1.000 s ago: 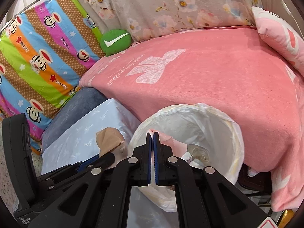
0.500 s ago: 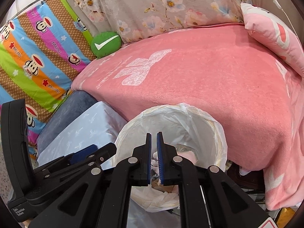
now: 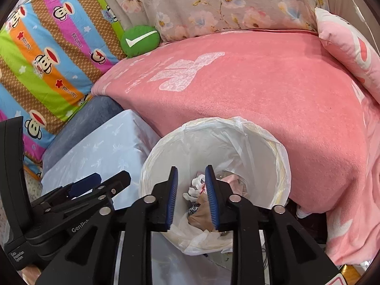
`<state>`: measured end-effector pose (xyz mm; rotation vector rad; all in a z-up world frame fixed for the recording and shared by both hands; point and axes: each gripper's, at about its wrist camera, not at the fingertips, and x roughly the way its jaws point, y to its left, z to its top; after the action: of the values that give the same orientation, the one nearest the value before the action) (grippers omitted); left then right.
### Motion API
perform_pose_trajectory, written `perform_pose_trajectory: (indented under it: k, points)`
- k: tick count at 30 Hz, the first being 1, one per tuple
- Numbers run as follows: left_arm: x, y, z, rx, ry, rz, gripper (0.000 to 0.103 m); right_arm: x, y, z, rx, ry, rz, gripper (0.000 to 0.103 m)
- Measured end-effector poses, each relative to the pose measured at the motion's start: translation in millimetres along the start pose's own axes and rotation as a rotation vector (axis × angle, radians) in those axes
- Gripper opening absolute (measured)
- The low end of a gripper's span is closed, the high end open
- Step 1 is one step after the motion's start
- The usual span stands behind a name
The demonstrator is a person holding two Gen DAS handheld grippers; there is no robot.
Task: Collect trash
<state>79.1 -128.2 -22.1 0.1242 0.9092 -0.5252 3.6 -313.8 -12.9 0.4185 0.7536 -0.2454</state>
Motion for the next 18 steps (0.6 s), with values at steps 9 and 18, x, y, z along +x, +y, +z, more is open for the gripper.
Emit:
perform_pose_trajectory:
  k: [9, 18]
  points:
    - [-7, 16, -15, -0.019, -0.008, 0.063, 0.071, -4, 13, -21, -0.076, 0.021, -0.054, 0.044]
    - [-15, 26, -25, -0.037, -0.023, 0.12, 0.08, -10, 22, -35, -0.136, 0.007, -0.105, 0.059]
